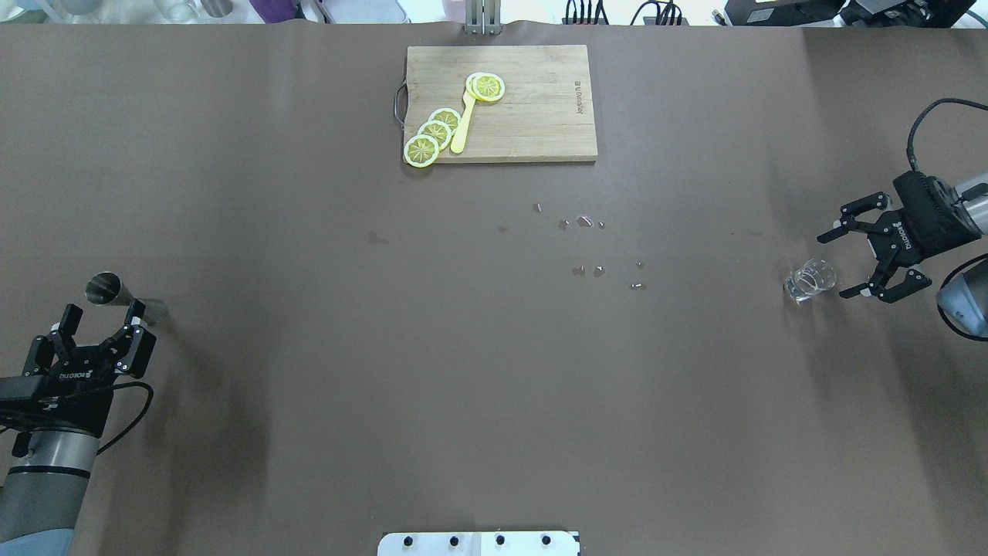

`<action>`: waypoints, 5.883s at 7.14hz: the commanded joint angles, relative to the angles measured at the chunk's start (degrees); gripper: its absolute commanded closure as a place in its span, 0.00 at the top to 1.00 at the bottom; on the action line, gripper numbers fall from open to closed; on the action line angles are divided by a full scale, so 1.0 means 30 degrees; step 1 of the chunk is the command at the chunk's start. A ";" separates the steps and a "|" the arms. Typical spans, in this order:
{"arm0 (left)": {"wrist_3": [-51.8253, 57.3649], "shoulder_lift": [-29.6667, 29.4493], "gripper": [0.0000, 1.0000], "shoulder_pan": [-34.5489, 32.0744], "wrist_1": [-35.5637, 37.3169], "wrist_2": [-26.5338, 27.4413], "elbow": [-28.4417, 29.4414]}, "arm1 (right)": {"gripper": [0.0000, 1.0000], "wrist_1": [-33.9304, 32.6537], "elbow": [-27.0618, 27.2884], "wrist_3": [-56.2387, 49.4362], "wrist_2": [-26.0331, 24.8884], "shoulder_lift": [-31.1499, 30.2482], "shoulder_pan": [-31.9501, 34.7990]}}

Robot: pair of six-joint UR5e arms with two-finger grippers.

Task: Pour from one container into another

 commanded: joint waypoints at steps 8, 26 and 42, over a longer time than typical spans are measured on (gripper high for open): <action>-0.0333 -0.1203 0.94 -0.0847 0.0276 -0.2183 0.0901 | 1.00 0.0008 -0.0135 0.0037 -0.0203 0.0302 -0.0613; -0.0421 -0.2641 0.30 -0.1963 0.0130 -0.3038 0.2630 | 0.25 -0.0051 -0.0868 0.0242 -0.0174 0.0537 -0.1259; 0.7378 -0.5505 0.00 -0.3747 0.0100 -0.3243 -0.0238 | 0.00 -0.2205 0.4575 0.7303 -0.3893 0.0182 0.2318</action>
